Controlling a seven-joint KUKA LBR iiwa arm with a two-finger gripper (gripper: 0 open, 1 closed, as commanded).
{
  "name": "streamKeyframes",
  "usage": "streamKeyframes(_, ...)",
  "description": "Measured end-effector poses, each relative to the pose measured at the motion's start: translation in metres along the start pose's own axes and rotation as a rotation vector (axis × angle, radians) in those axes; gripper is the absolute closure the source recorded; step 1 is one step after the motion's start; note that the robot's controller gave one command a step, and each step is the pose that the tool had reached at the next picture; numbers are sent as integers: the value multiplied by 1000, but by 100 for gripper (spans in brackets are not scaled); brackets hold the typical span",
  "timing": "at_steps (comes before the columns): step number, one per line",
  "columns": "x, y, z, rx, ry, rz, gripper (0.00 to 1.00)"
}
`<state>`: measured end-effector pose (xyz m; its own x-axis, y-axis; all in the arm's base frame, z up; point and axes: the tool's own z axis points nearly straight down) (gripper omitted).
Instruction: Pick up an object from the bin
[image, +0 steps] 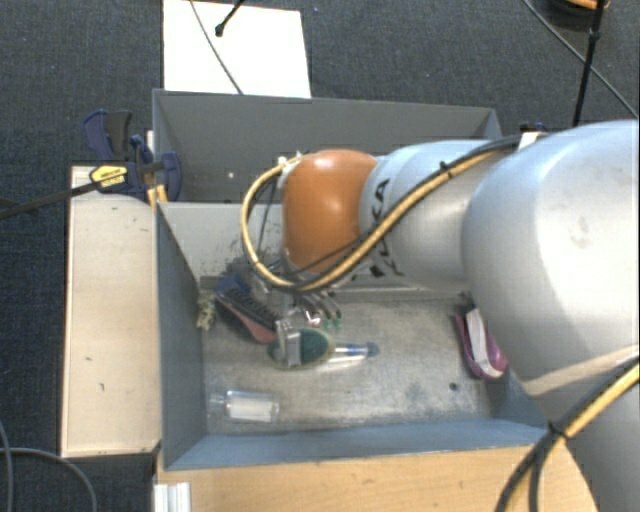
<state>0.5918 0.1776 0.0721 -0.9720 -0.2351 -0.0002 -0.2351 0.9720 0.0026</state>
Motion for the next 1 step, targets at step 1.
streamKeyframes(1, 0, 0, -3, 1, 3, 4, 100)
